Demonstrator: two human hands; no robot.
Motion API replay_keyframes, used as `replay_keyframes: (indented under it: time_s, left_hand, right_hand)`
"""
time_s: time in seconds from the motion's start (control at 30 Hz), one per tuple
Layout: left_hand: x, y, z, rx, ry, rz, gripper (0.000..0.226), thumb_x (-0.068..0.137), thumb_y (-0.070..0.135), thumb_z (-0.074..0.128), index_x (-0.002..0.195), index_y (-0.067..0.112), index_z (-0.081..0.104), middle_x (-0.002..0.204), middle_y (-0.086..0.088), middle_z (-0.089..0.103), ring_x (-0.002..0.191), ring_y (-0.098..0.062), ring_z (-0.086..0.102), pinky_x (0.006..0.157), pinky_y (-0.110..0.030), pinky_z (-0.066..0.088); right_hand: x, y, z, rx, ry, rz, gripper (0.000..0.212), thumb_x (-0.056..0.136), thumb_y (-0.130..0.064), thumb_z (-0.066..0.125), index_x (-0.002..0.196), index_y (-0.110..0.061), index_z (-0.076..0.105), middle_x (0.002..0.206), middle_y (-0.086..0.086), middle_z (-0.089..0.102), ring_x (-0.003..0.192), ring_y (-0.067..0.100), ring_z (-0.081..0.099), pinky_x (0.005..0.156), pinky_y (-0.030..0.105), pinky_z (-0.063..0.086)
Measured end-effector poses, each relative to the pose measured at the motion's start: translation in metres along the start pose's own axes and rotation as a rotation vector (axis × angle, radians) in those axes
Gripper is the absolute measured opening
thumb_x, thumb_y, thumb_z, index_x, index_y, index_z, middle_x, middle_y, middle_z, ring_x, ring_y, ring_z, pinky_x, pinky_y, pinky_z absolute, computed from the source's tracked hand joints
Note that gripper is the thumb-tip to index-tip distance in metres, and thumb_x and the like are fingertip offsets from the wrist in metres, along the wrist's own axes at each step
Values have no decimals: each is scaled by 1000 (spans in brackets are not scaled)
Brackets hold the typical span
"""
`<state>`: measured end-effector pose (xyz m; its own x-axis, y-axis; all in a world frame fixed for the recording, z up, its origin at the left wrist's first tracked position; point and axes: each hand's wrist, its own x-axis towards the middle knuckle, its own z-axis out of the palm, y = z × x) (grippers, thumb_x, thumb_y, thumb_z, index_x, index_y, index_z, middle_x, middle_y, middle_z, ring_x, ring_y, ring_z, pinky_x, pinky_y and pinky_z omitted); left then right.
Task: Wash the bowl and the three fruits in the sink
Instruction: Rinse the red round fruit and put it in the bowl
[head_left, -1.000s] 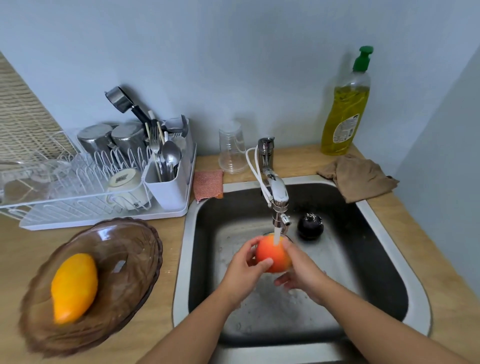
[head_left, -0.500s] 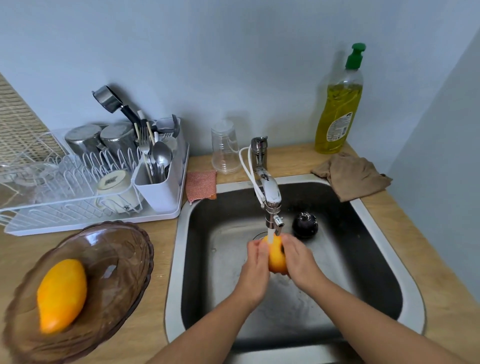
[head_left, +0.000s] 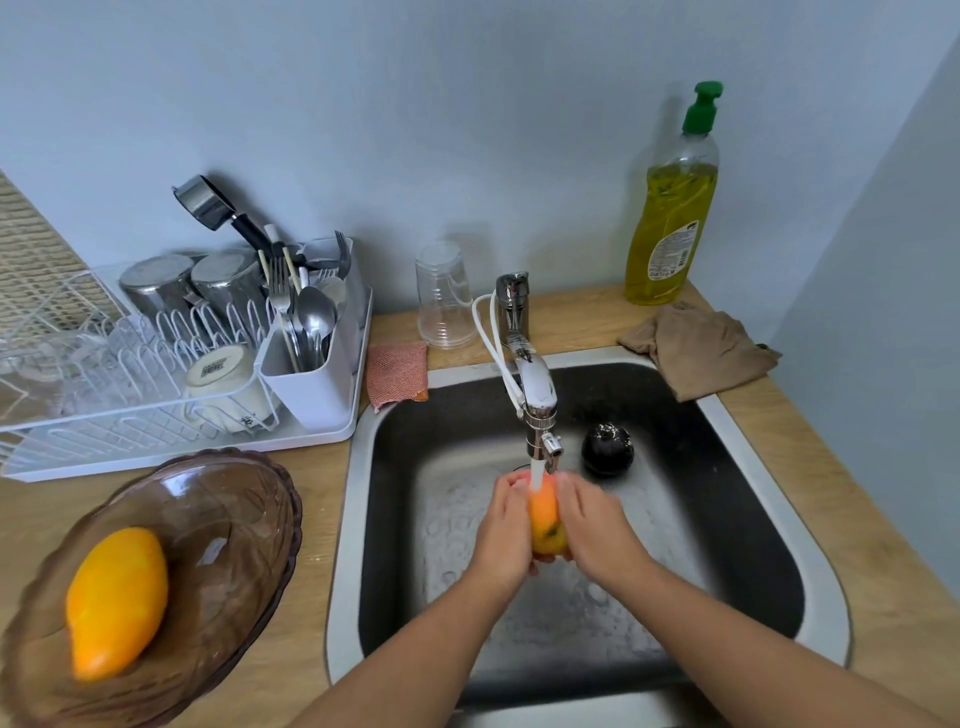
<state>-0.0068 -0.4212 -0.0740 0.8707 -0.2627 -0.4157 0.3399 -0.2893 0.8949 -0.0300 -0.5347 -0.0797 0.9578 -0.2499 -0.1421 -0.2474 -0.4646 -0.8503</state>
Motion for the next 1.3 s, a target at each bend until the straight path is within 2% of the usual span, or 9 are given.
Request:
replay_keyframes:
  time_s: [0.1,0.27,0.5,0.7,0.83,0.9,1.07,1.2,1.3]
  left_hand:
    - [5,5,-4,60,14,-103,44,98,55,23,114,27,52,81,-9,62,55,-16,58,47,-22,44]
    - [-1,-13,-7,329,-5,279,41,97,58,23,122,34,44,112,1,60,100,-15,59,90,-41,51]
    - [0,8,-2,-21,30,-201,52,99,54,18,109,18,55,62,-6,51,49,-14,49,43,-23,42]
    - [-3,-12,1,267,72,273,36,100,50,25,123,32,45,115,0,55,100,-16,56,86,-36,50]
    - [1,5,-3,-82,-3,-113,36,102,44,24,91,26,54,65,-3,52,52,-12,46,46,-22,35]
    - [-1,9,-4,-54,5,-82,34,101,41,24,90,25,53,69,-2,50,55,-12,45,46,-24,36]
    - [-4,-19,-8,574,67,423,38,100,44,31,133,26,39,122,4,47,99,-14,53,83,-31,47]
    - [-2,-6,-10,68,-51,52,29,101,47,22,113,32,44,83,-8,60,55,-12,52,47,-23,43]
    - [-1,-3,-12,50,-45,5,32,100,51,22,109,31,45,80,-10,61,54,-11,50,46,-21,40]
  right_hand:
    - [-5,10,4,-231,48,-281,25,99,-31,33,112,-22,53,102,-3,59,91,11,56,77,25,42]
    - [0,-8,2,178,-79,98,30,100,-39,32,92,-28,59,77,-1,59,58,15,57,44,27,46]
    - [-10,-2,5,-214,62,-223,28,99,-43,33,109,-28,54,97,-9,56,90,15,56,76,29,43]
    - [7,-9,-1,396,-163,441,37,97,-52,29,98,-25,55,56,9,54,40,18,47,37,19,33]
    - [-5,0,1,69,10,-38,22,100,-34,36,83,-35,50,84,-8,56,72,4,52,62,20,39]
    - [-11,2,6,35,29,-172,18,100,-32,36,89,-36,49,91,-12,55,83,4,54,68,17,38]
    - [3,-9,-2,446,-162,476,39,98,-48,30,98,-18,54,63,14,58,43,23,51,38,21,36]
    - [-6,-8,-2,259,-20,143,22,99,-38,36,95,-25,53,84,7,59,62,16,56,47,25,43]
    - [-11,-5,0,149,-25,-54,13,100,-30,38,100,-27,50,89,2,56,71,12,55,55,22,44]
